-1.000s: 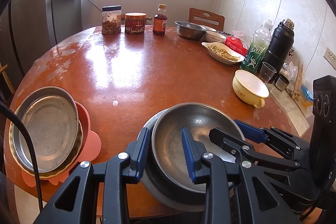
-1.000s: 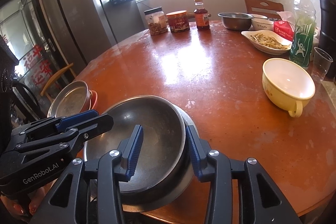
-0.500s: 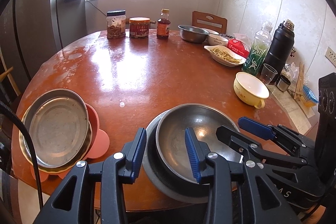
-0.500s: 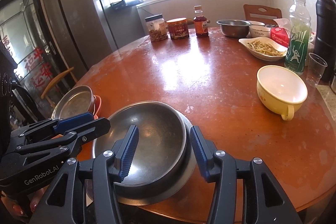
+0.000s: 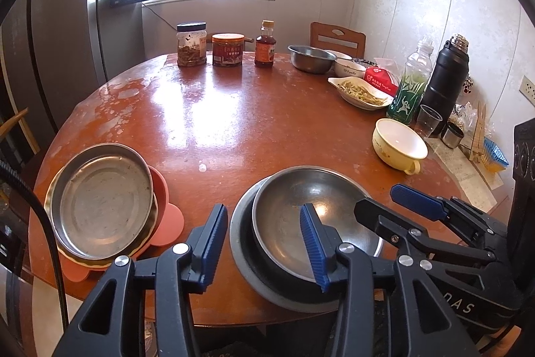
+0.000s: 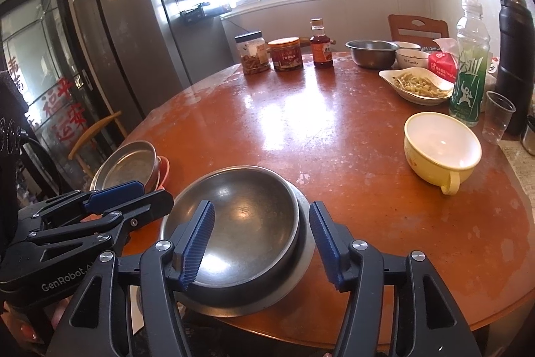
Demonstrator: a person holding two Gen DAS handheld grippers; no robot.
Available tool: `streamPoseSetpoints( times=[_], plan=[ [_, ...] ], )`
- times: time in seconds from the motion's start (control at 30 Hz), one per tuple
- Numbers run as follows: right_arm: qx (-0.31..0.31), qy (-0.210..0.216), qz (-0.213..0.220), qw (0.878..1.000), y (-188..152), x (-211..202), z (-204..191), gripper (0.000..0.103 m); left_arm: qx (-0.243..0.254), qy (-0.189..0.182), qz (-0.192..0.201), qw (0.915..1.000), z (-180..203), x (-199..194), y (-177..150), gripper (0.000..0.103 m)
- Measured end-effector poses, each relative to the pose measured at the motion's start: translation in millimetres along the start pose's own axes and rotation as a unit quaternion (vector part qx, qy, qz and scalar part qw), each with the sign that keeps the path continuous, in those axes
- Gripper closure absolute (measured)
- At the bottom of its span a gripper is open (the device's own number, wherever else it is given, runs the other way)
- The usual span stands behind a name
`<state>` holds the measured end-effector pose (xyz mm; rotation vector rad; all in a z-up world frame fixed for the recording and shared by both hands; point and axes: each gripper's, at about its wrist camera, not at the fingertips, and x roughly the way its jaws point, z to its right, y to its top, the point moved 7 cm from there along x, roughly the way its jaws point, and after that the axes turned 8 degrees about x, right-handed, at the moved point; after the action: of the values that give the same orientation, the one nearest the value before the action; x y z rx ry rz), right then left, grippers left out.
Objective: Organize plates and bowls
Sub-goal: 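Open the right tool and withdraw it from the nested bowls, then move the right tool to the cream bowl and grasp its rim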
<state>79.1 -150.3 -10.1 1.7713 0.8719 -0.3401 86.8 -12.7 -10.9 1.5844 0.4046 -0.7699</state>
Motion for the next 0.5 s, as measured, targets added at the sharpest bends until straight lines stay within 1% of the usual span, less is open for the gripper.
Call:
streamPoseSetpoints(
  times=[0.13, 0.27, 0.37, 0.5],
  plan=[
    [0.005, -0.002, 0.013, 1.0, 4, -10, 7, 0.04, -0.003, -0.006, 0.005, 1.0, 5, -5, 5, 0.051],
    [0.026, -0.007, 0.03, 0.999, 14, -23, 28, 0.04, 0.006, -0.013, 0.009, 0.9998, 22, -6, 19, 0.05],
    [0.047, -0.027, 0.049, 0.997, 24, -36, 56, 0.039, 0.015, -0.024, 0.004, 0.9996, 39, 0, 29, 0.05],
    [0.07, -0.057, 0.068, 0.994, 35, -51, 96, 0.039, 0.026, -0.046, -0.004, 0.9986, 73, 17, 49, 0.05]
  ],
)
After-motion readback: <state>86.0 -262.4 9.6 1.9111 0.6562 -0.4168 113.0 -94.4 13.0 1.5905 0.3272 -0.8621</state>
